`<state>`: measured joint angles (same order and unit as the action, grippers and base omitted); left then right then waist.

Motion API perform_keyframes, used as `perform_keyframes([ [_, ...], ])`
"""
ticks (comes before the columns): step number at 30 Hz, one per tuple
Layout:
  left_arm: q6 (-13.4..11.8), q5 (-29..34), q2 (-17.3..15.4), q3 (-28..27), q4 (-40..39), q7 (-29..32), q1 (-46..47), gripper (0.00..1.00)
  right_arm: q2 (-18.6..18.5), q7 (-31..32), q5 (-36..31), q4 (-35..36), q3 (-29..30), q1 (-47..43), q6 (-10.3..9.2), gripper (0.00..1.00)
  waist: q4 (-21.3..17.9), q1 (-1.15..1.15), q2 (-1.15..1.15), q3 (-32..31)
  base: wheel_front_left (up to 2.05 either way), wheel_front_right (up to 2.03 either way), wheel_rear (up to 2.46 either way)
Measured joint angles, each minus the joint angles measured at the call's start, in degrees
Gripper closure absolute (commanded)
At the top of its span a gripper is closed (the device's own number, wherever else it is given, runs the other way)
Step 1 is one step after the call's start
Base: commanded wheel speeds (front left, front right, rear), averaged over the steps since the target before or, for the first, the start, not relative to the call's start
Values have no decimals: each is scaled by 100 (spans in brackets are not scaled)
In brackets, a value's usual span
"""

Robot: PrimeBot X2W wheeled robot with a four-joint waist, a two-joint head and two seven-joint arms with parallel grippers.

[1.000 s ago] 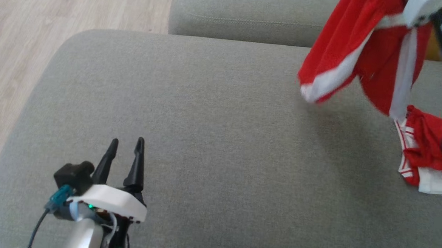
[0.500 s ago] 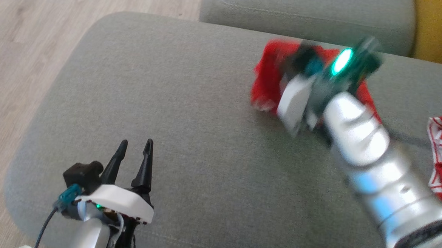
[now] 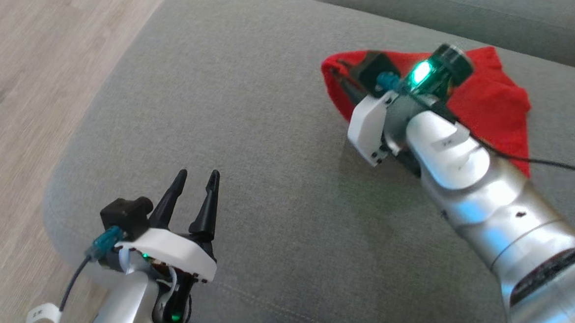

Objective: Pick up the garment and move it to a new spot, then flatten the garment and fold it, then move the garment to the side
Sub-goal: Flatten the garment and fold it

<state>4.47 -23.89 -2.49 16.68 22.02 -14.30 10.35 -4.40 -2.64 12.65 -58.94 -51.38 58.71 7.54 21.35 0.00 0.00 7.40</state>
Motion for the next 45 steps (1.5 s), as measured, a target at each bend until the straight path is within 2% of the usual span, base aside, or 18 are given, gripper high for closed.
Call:
perform_keyframes([
  [1, -1, 1, 0, 21, 4, 0, 1, 0, -1, -24, 1, -116, -41, 82, 0, 0, 33, 0, 0, 28, 0, 0, 0],
  [7, -52, -14, 1, 98, 25, 0, 44, 0, -7, -15, 45, -656, -417, 225, 0, 0, 95, 0, 0, 95, 0, 0, 0],
  [14, -98, -47, 2, 48, -1, 0, 64, 0, -68, -15, 428, -1080, -355, 408, 0, 0, -123, 0, 0, 29, 0, 0, 0],
  [21, -99, 21, 3, -98, -130, 0, 57, 0, -436, -949, 1049, -1283, 637, 374, 0, 0, -547, 0, 0, -135, 0, 0, 0],
  [26, -93, 64, 3, -231, -180, 0, 25, 0, -544, -1157, 1352, -1150, 1377, -237, 0, 0, -980, 0, 0, -251, 0, 0, 0],
  [30, -93, 64, 4, -260, -259, 0, -8, 0, -661, -1157, 1405, -271, 2315, -1155, 0, 0, -1351, 0, 0, -327, 0, 0, 0],
  [33, -93, 64, 3, -254, -335, 0, -92, 0, -720, -1157, 1187, 470, 3186, -1858, 0, 0, -1595, 0, 0, -368, 0, 0, 0],
  [35, -94, 62, 3, -256, -368, 0, -105, 0, -645, -1158, 933, 968, 3734, -2403, 0, 0, -1728, 0, 0, -381, 0, 0, 0],
  [36, -96, 62, 3, -259, -436, 0, -113, 0, -446, -1158, 612, 1427, 4257, -2989, 0, 0, -1841, 0, 0, -381, 0, 0, 0],
  [37, -96, 62, 3, -261, -466, 0, -123, 0, -316, -1158, 472, 1635, 4468, -3261, 0, 0, -1888, 0, 0, -374, 0, 0, 0],
  [41, -94, 62, 3, -258, -494, -1, -202, 0, 22, -1136, -78, 2225, 4822, -4022, 0, 0, -2006, 0, 0, -297, 0, 0, 0],
  [45, -92, 62, 3, -247, -495, -1, -196, 0, 57, -858, -336, 2774, 5070, -4138, 0, 0, -1988, 0, 0, -226, 0, 0, 0],
])
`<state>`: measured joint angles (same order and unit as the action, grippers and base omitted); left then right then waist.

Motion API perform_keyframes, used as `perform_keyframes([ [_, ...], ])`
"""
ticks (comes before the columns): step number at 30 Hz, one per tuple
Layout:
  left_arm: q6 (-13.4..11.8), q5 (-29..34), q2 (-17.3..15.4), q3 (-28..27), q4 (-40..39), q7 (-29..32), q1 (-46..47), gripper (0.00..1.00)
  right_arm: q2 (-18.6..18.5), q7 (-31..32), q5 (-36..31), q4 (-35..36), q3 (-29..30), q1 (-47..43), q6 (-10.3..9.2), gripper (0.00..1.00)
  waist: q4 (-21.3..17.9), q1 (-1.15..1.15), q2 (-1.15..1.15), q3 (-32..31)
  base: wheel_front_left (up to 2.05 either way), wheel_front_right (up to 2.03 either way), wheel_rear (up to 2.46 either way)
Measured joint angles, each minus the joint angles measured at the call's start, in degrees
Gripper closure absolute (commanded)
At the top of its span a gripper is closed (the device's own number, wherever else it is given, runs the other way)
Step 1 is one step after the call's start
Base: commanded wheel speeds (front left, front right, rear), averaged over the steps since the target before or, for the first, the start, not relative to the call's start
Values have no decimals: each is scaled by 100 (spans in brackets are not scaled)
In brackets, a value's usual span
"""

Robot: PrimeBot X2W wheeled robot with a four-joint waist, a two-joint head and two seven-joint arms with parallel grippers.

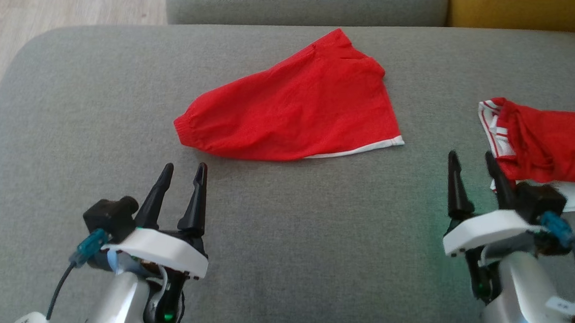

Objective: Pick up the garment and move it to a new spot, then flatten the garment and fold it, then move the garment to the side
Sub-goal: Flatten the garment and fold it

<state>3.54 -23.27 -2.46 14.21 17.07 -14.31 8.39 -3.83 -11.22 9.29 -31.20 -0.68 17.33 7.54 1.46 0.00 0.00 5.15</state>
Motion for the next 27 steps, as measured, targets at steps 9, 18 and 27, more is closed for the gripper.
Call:
perform_keyframes([
  [9, 10, 0, -1, 37, 10, 1, 21, 0, 48, 647, -171, 444, 107, -4, 0, 0, 244, 0, 0, 213, 0, 0, 0],
  [18, 51, 0, 1, 176, 32, 1, 244, 0, 55, 1122, 29, -275, 199, 548, 0, 0, 549, 0, 0, 516, 0, 0, 0],
  [27, 52, -1, 1, 207, 78, 0, 336, 0, 55, 1173, -116, -1491, 639, 1384, 0, 0, 900, 0, 0, 806, 0, 0, 0],
])
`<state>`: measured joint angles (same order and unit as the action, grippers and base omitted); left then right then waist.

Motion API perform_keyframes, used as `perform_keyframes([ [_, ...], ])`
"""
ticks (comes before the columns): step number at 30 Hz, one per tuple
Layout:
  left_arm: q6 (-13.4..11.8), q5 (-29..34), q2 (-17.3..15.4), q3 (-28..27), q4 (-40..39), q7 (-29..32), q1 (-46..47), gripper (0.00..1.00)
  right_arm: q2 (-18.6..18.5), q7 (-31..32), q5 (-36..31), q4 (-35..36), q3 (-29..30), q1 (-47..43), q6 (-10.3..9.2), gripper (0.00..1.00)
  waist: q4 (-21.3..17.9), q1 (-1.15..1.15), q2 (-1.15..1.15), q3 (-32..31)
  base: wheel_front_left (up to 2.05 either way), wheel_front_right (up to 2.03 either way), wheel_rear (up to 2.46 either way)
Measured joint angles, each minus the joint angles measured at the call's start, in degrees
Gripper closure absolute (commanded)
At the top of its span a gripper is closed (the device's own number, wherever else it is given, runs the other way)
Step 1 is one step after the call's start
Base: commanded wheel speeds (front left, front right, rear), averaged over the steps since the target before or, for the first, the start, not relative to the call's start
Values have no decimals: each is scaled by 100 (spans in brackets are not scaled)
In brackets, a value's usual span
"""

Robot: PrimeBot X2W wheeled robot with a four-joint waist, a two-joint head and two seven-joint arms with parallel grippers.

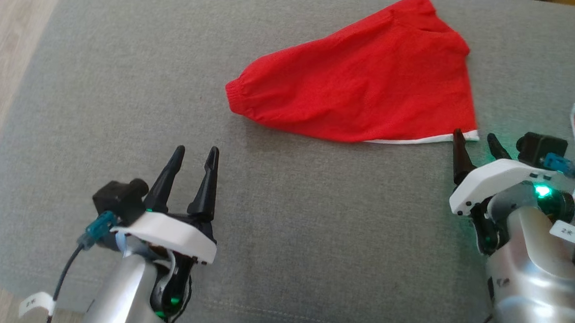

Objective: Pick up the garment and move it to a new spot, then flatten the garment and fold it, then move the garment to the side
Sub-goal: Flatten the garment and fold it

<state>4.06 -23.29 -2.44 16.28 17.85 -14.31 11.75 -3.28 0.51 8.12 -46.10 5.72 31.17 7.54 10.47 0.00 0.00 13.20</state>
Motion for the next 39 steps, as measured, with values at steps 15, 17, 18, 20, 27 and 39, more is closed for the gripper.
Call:
perform_keyframes([
  [15, -3, 2, 0, -80, 71, 0, 36, 0, -18, -680, 386, -777, -770, 463, 0, 100, -157, 0, 0, -188, 0, 0, 0],
  [17, -3, 2, 0, -104, 75, 1, 9, 0, -18, -767, 398, -678, -781, 463, 0, 100, -241, 0, 0, -287, 0, 0, 0],
  [18, -3, 2, 0, -111, 76, 0, 3, 0, -18, -767, 394, -613, -769, 464, 0, 100, -282, 0, 0, -341, 0, 0, 0],
  [20, -3, 2, 0, -120, 76, 1, -14, 0, -33, -765, 391, -442, -725, 465, 0, 100, -359, 0, 0, -461, 0, 0, 0],
  [27, -13, 1, -1, -100, 94, 1, -370, 0, -417, -267, 419, 609, -881, 571, 0, 100, -539, 0, 0, -916, 0, 0, 0],
  [39, -88, 0, -4, -90, 55, 0, -631, 0, -848, 1138, 363, 2677, -1002, 740, 0, 100, -500, 0, 0, -1327, 0, 0, 0],
])
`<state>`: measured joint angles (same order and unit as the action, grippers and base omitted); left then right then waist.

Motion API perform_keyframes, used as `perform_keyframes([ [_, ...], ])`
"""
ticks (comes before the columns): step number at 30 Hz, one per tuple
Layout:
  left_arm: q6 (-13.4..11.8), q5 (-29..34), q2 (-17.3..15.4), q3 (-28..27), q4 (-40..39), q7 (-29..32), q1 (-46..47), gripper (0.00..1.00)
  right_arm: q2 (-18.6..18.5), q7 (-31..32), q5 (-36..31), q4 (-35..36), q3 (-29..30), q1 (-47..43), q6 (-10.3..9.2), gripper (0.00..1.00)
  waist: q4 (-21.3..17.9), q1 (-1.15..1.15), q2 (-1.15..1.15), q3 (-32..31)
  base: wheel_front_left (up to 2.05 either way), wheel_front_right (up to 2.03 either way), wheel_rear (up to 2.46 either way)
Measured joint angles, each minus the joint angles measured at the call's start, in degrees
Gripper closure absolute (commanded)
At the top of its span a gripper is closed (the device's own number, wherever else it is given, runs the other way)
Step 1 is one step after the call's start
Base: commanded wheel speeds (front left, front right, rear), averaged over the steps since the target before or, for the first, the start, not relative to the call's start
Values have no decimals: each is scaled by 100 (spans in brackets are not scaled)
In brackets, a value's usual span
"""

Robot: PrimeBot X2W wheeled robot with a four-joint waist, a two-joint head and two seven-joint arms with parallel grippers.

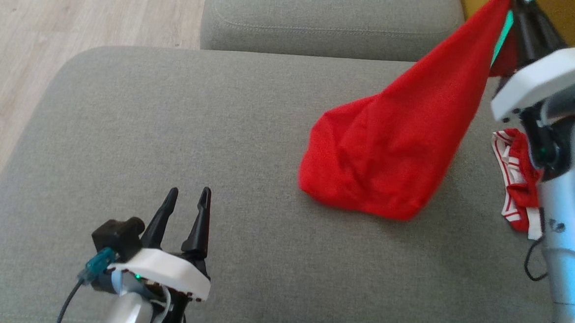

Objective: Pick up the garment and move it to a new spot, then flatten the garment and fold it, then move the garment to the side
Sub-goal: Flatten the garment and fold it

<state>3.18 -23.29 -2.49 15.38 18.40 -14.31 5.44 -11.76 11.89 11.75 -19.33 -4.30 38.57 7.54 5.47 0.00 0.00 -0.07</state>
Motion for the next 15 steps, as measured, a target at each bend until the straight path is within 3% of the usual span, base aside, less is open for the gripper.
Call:
perform_keyframes([
  [9, -24, -40, -1, 49, 0, 0, -45, 0, 244, 423, 48, 274, -862, 740, 0, 100, 143, 0, 0, -113, 0, 0, 0],
  [15, -66, -57, -5, 33, -49, 0, -56, 0, 258, 501, 144, 107, -527, 1033, 0, 100, 214, 0, 0, -186, 0, 0, 0],
])
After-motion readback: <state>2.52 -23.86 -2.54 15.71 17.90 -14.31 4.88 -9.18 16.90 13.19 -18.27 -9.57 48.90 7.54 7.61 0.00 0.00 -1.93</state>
